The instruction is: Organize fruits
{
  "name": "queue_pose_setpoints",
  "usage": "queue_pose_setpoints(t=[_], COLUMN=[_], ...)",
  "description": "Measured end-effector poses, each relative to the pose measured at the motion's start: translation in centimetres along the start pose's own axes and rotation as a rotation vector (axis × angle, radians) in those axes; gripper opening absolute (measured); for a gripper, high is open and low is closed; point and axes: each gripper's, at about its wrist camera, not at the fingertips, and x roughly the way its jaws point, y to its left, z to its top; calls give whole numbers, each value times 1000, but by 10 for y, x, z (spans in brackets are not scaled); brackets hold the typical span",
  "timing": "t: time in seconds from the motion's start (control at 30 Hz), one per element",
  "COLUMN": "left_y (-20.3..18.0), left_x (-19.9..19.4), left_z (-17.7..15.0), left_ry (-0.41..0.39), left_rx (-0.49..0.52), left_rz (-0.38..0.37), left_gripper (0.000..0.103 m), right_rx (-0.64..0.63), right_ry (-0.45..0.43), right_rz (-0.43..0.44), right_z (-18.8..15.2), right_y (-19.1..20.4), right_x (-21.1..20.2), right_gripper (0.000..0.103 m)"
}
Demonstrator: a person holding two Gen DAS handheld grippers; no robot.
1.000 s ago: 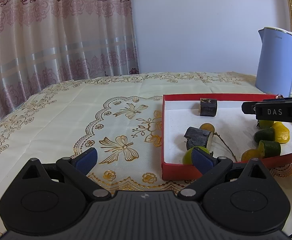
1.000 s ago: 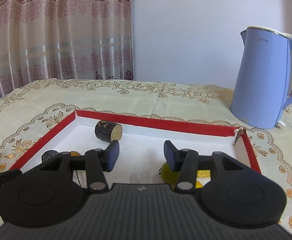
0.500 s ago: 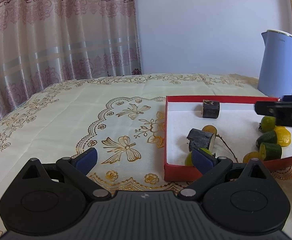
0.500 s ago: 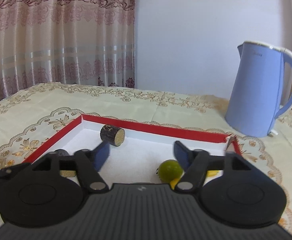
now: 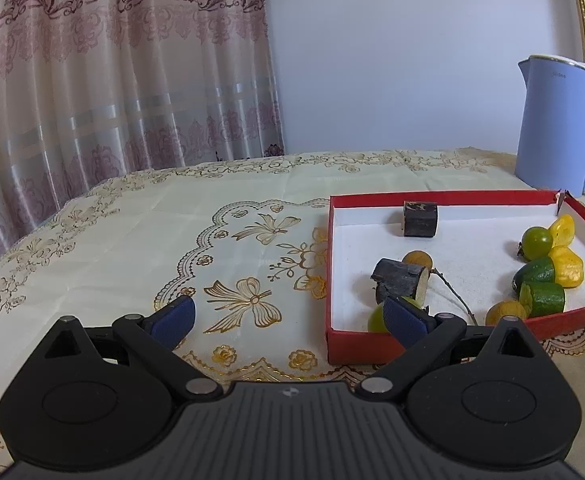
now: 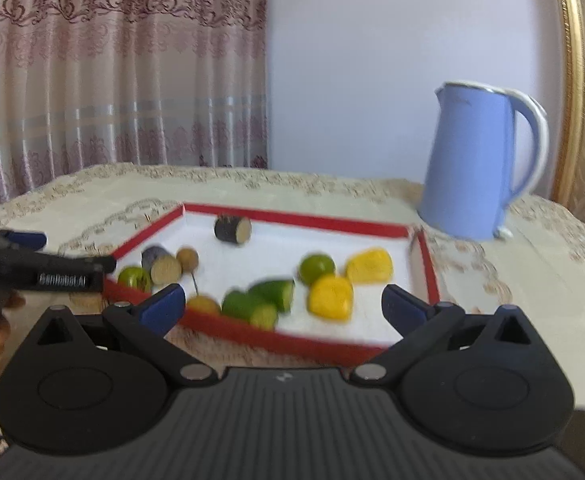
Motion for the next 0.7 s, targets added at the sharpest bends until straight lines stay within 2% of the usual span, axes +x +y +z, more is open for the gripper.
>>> queue_pose_setpoints(t=[0.17,0.33,0.7], left_y=[-2,-4,-18], left_x=[0,-10,-22], left_z=[1,3,-2], left_ry=[4,9,44], left_rx=[-1,-16,-16], left_rz=[24,13,-14], left_gripper=[101,101,101], right_rx=[-37,22,23], right_ry=[47,75,139], right_rz=[-80,-73,-40], right_z=[-19,-23,-25], right_y=[3,-6,-3], right_x=[-6,-5,16], right_gripper=[103,103,103])
